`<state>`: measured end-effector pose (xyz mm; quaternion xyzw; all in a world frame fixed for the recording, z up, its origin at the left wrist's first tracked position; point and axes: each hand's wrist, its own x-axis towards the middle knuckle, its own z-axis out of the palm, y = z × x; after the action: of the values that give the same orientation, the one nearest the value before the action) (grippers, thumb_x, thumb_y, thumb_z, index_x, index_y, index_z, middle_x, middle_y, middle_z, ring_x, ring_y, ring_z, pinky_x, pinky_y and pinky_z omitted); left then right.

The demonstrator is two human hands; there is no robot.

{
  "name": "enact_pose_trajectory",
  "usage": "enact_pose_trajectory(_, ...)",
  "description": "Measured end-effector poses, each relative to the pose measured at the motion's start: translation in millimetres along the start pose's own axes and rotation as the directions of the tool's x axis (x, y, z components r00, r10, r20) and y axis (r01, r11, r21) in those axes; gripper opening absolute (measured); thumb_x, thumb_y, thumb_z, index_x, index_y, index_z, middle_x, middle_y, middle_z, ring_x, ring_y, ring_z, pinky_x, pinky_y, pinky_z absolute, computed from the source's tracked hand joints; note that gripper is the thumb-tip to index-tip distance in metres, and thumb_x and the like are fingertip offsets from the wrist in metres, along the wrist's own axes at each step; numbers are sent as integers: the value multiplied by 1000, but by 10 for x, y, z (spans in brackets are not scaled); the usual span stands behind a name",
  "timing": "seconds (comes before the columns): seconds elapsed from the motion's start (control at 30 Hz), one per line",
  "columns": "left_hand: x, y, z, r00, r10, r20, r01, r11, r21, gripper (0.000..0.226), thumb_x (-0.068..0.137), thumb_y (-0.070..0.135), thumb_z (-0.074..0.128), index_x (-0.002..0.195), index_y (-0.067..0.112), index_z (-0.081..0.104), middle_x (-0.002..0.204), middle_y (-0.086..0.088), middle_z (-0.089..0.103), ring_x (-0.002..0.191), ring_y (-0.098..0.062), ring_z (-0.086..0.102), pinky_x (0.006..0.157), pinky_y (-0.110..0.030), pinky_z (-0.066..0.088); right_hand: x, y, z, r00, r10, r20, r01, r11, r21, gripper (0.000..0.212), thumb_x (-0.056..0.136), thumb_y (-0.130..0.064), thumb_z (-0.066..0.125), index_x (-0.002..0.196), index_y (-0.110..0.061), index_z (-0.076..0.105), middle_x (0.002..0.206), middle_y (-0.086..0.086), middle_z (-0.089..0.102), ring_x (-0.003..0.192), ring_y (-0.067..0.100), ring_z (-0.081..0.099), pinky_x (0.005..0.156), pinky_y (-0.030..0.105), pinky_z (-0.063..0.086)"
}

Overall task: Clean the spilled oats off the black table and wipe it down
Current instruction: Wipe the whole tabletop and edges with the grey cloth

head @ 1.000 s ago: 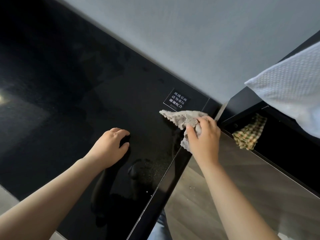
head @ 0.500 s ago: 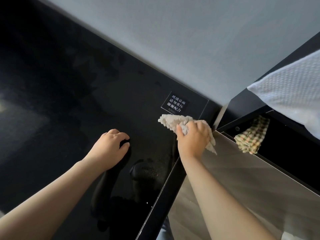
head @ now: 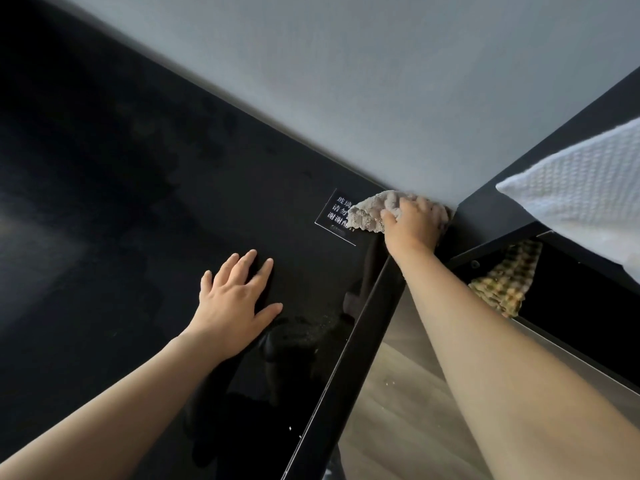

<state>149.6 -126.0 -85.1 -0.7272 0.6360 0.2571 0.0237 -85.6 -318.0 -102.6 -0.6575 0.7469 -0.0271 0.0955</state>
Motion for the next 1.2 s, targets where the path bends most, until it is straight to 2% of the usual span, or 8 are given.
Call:
enact_pose_trajectory(0.27,-12,-54,61,999,22,31,-23,999,41,74,92,62,34,152,35,2,158,5,-17,144,-19,-21,116,-49,-7,-1143,61,174,976,-174,-134,197,962,188,19,80,-21,67,98,-17,68,115,-3,57,107,25,50,77,38,50)
enact_pose_trajectory(0.37,-12,-62,55,999,21,45,-23,999,46,73,92,60,35,152,34,0,158,5,-19,144,-19,-22,116,-50,-7,-1572,110,105,974,-225,-13,212,894,394,18,84,-23,62,99,-21,72,107,-11,60,98,18,52,78,32,49)
enact_pose_trajectory(0.47,-15,-73,74,998,22,62,-28,995,91,78,91,63,35,151,34,-6,156,5,-24,143,-20,-25,116,-50,-8,-1428,111,-133,977,-150,-150,207,823,530,23,85,-29,53,94,-17,70,103,-6,61,92,21,58,77,40,51)
enact_pose_trajectory(0.63,-21,-102,149,998,31,58,-38,993,114,94,69,79,9,148,36,-14,149,9,-36,136,-15,-34,114,-51,-10,-423,-127,-305,943,-79,-324,182,937,300,21,87,-19,60,103,-9,69,115,4,61,115,29,48,91,39,43)
enact_pose_trajectory(0.77,-20,-117,172,998,37,46,-42,992,116,95,65,78,3,148,35,-15,150,8,-35,139,-18,-32,113,-50,-11,-6,-58,-30,999,-13,-50,17,996,87,43,93,-45,49,118,-14,63,136,4,49,131,31,32,100,51,36)
enact_pose_trajectory(0.9,-15,-111,193,999,31,34,-34,994,108,93,66,79,4,146,36,-18,150,9,-36,139,-18,-33,113,-50,-13,-7,-29,102,994,-48,-94,52,998,47,61,84,-68,46,117,-19,62,132,5,51,127,31,38,97,53,37)
enact_pose_trajectory(1.07,-12,-102,198,999,23,38,-27,994,105,92,71,80,11,148,38,-15,152,9,-33,139,-17,-32,113,-49,-14,-495,24,188,959,-158,-237,197,968,153,27,83,-34,60,94,-11,66,101,9,61,100,32,55,76,47,51)
enact_pose_trajectory(1.2,-18,-100,214,999,16,34,-19,995,94,93,68,81,9,148,38,-13,151,11,-34,139,-16,-32,113,-48,-14,-1414,107,205,919,-326,-224,373,903,216,17,79,-27,62,86,-13,67,95,0,63,94,23,56,74,35,49)
